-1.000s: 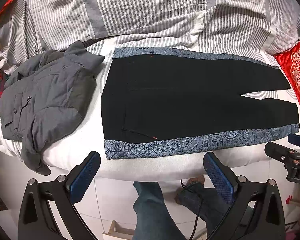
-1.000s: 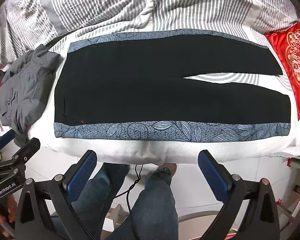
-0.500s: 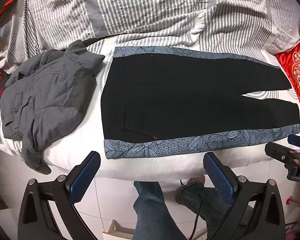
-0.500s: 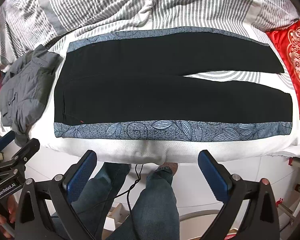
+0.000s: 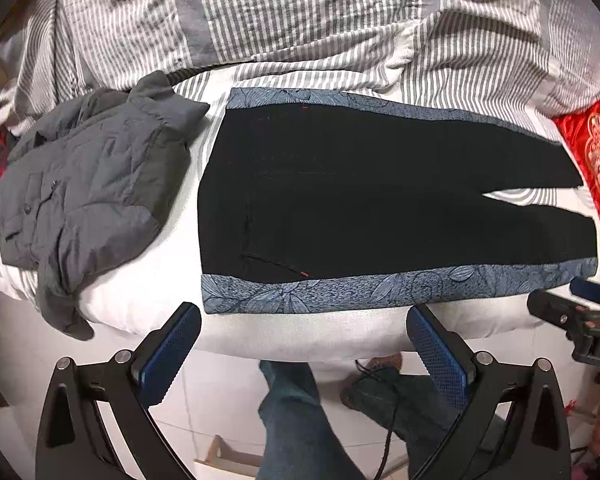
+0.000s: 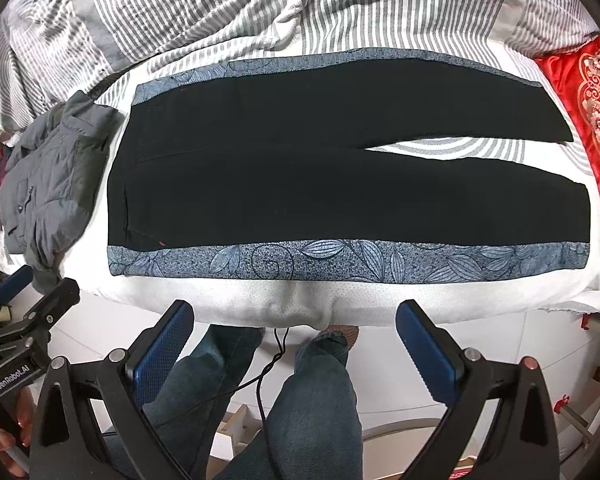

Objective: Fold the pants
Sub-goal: 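Lower both tools to the patterned waistband edge and close both grippers on it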

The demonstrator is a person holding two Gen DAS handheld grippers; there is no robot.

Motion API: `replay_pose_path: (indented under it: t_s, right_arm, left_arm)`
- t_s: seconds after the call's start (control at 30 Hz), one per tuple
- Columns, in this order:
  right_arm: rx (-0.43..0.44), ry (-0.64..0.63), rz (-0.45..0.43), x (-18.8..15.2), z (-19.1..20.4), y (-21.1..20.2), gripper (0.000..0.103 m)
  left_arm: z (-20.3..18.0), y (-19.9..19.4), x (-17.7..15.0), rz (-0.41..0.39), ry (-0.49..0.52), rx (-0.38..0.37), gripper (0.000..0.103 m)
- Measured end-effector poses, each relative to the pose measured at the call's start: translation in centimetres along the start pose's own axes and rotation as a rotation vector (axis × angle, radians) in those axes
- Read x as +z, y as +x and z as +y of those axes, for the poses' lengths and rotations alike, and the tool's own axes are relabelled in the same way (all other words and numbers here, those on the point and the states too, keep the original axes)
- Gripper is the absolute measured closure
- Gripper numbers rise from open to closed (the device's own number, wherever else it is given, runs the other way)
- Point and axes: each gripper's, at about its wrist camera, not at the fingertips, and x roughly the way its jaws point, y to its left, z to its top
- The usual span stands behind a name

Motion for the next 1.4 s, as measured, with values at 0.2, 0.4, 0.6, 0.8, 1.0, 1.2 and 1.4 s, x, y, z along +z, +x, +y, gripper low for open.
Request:
replay_pose_path:
  t_s: [0.2, 0.4, 0.6, 0.8, 1.0, 1.2, 1.4]
  right_arm:
    - [0.016, -0.036, 0.013, -0.5, -1.0, 0.5, 0.002]
    - [0.088, -0.06, 0.071, -1.6, -2.5, 2.6, 0.001]
    - [0.309, 0.074, 0.179, -2.9, -3.4, 7.1, 0.002]
    - [0.532, 0.25, 0.196, -3.0, -3.6, 13.0, 0.002]
    - [0.691, 0.344, 0.172, -2.4, -2.3, 18.6, 0.008]
    - [0.787, 0.443, 0.133, -2.1, -1.9, 22.2, 0.021]
    - [0.924, 0.512, 0.025, -1.9, -2.5, 21.4, 0.036]
  left_arm:
    - [1.1, 0.9, -0.7, 0.004, -0.124, -0.036, 0.0]
    - [1.9, 3.3, -2.9, 0.031, -0.257, -0.027, 0.0]
    - [3.7, 7.2, -5.0, 0.103, -0.397, -0.069, 0.0]
    - [6.2, 11.3, -6.1, 0.115, -0.508, -0.129, 0.0]
    - [7.7, 15.5, -6.6, 0.098, -0.554, -0.217, 0.001]
    - [8.0, 19.0, -6.5, 0.129, -0.543, -0.291, 0.012]
    - [8.1, 19.1, -6.0, 0.115, -0.533, -0.361, 0.012]
